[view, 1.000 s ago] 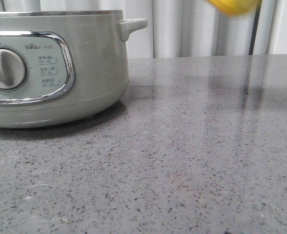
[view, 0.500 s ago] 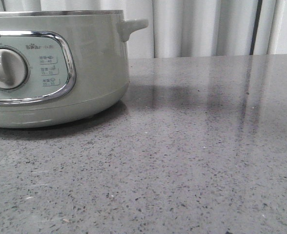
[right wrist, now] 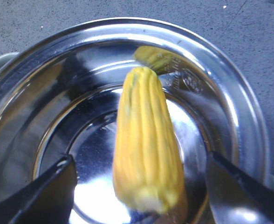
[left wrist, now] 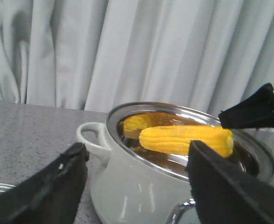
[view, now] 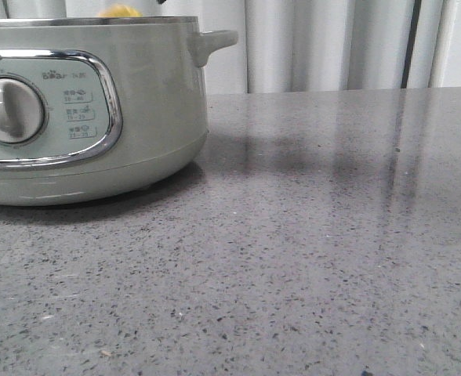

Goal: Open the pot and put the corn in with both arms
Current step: 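Lift the corn with the right gripper and carry it over the pot, then lower the corn into the pot and open the right gripper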

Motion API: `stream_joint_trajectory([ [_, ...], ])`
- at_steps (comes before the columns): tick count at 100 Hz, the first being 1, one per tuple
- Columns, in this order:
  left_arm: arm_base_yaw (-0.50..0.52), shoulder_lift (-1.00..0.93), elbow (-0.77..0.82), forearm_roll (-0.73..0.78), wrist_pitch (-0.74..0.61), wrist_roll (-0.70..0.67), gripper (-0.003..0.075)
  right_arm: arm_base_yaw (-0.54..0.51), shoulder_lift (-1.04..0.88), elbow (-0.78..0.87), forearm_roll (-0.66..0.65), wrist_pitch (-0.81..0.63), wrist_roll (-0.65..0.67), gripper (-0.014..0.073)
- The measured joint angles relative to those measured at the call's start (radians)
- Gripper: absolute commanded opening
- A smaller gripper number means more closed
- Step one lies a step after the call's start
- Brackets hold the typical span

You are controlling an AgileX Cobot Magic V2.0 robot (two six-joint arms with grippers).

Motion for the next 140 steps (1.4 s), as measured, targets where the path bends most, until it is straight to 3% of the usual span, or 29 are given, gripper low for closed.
stream_joint_trajectory([
  [10, -0.016, 0.0, 0.0, 0.0, 0.037, 0.0, 0.0234, 0.0, -0.073, 0.0, -0.031, 0.042, 0.0, 0.0339],
  [25, -0.025, 0.0, -0.007, 0.005, 0.102, 0.0, -0.0024, 0.0, -0.262, 0.046, -0.106, 0.091, 0.0, -0.0038],
  [27, -0.025, 0.0, -0.008, 0.007, 0.112, 0.003, -0.0018, 0.0, -0.296, 0.056, -0.119, 0.094, 0.0, -0.0073],
  [52, -0.025, -0.001, -0.021, 0.014, 0.239, 0.103, -0.002, 0.0, -0.776, 0.411, -0.261, 0.047, 0.0, -0.0066],
  [74, -0.025, -0.001, -0.021, 0.019, 0.263, 0.112, -0.002, 0.0, -1.236, 0.832, -0.397, -0.07, 0.0, -0.0063],
  [89, -0.025, -0.001, -0.021, 0.019, 0.263, 0.112, -0.002, 0.0, -1.497, 1.002, -0.505, -0.128, 0.024, -0.0062],
  [109, -0.025, -0.001, -0.021, 0.019, 0.263, 0.112, -0.002, 0.0, -1.58, 1.034, -0.53, -0.012, 0.075, -0.0064],
  [140, -0.025, -0.001, -0.021, 0.019, 0.263, 0.112, -0.002, 0.0, -1.58, 1.034, -0.531, -0.009, 0.079, -0.0064],
])
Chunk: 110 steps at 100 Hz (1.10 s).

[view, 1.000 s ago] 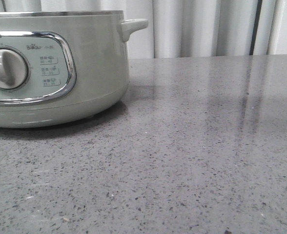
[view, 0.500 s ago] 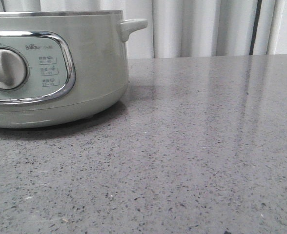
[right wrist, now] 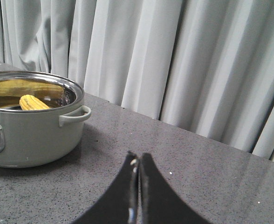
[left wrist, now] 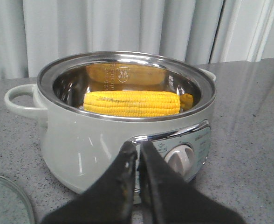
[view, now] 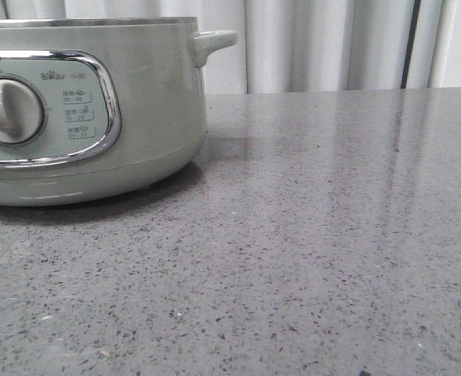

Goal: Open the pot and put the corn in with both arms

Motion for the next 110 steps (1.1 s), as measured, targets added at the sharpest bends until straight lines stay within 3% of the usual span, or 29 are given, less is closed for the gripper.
stream_joint_trajectory([
  [33, -0.013, 0.0, 0.084, 0.008, -0.022, 0.002, -0.002, 0.0, 0.0, 0.0, 0.0, 0.002, 0.0, -0.0064],
  [54, -0.071, -0.036, 0.226, 0.242, -0.277, -0.038, -0.002, 0.0, 0.0, 0.0, 0.0, 0.002, 0.0, -0.0064],
  [69, -0.08, -0.122, 0.306, 0.455, -0.409, -0.164, -0.002, 0.0, 0.0, 0.0, 0.0, 0.002, 0.0, -0.0064],
  [80, -0.081, -0.198, 0.366, 0.531, -0.461, -0.245, -0.002, 0.0, 0.0, 0.0, -0.002, 0.002, 0.0, -0.0064],
  [110, -0.081, -0.207, 0.408, 0.765, -0.358, -0.658, -0.002, 0.0, 0.0, 0.0, -0.002, 0.006, 0.0, -0.0064],
])
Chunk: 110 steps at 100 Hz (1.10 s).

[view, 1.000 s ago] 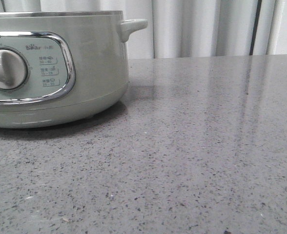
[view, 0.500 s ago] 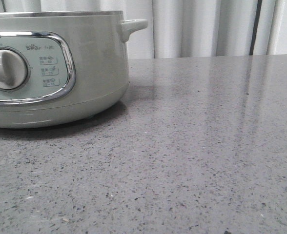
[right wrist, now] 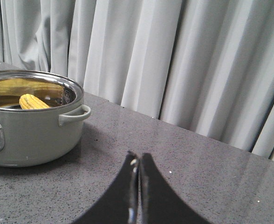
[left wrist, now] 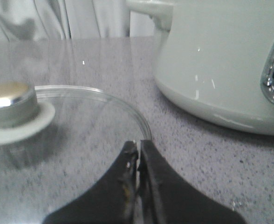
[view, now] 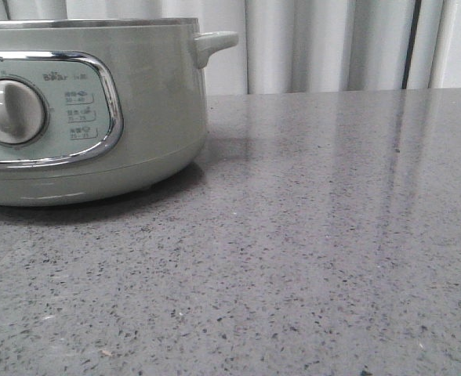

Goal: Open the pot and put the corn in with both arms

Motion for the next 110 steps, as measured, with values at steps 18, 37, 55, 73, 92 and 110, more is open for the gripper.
stream_joint_trajectory([
  [18, 0.0, 0.0, 0.0, 0.028, 0.071, -0.043, -0.002, 0.0, 0.0, 0.0, 0.0, 0.0, 0.0, -0.0064],
  [37, 0.0, 0.0, 0.0, 0.028, 0.073, -0.043, -0.002, 0.0, 0.0, 0.0, 0.0, 0.0, 0.0, -0.0064],
  [55, 0.0, 0.0, 0.0, 0.028, 0.073, -0.044, -0.002, 0.0, 0.0, 0.0, 0.0, 0.0, 0.0, -0.0064],
  [73, 0.0, 0.0, 0.0, 0.028, 0.073, -0.044, -0.002, 0.0, 0.0, 0.0, 0.0, 0.0, 0.0, -0.0064],
  [92, 0.0, 0.0, 0.0, 0.028, 0.073, -0.044, -0.002, 0.0, 0.0, 0.0, 0.0, 0.0, 0.0, -0.0064],
  [110, 0.0, 0.0, 0.0, 0.028, 0.073, -0.044, -0.002, 0.0, 0.0, 0.0, 0.0, 0.0, 0.0, -0.0064],
])
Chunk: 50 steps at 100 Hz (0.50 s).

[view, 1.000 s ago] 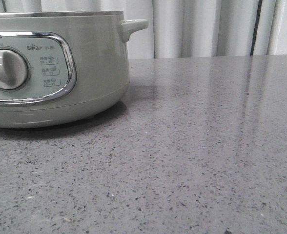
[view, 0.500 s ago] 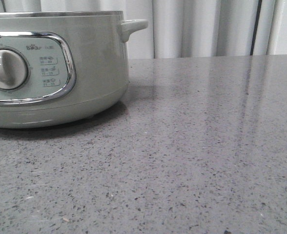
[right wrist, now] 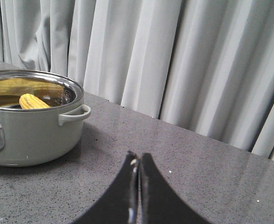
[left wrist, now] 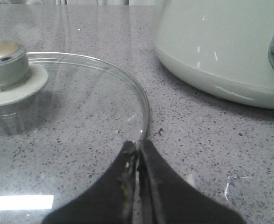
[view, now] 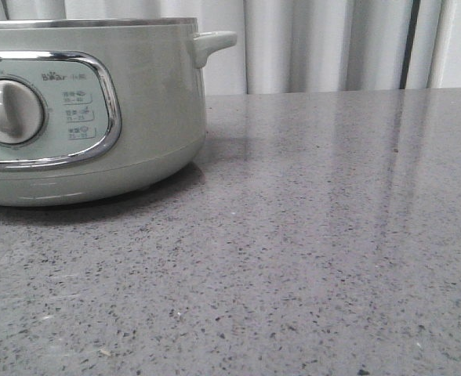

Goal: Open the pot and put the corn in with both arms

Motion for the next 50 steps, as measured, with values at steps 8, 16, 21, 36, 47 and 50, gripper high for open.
stream_joint_trajectory([
  [8, 0.0, 0.0, 0.0, 0.0, 0.0, 0.0, -0.002, -0.018, -0.002, 0.01, 0.0, 0.0, 0.0, -0.0064],
  [16, 0.0, 0.0, 0.0, 0.0, 0.0, 0.0, -0.002, -0.07, -0.008, 0.039, 0.0, 0.001, 0.0, -0.0064],
  [21, 0.0, 0.0, 0.0, 0.0, 0.0, -0.002, -0.002, -0.115, -0.013, 0.067, 0.0, 0.006, 0.0, -0.0064],
  [36, 0.0, 0.0, 0.0, 0.0, 0.0, -0.002, -0.002, -0.277, -0.017, 0.204, 0.074, -0.075, 0.0, -0.0064],
  [47, 0.0, 0.0, 0.0, 0.0, 0.0, -0.002, -0.002, -0.391, -0.017, 0.346, 0.106, -0.267, 0.0, -0.0064],
  [50, 0.0, 0.0, 0.0, 0.0, 0.0, -0.002, -0.002, -0.416, -0.017, 0.398, 0.117, -0.336, 0.0, -0.0064],
])
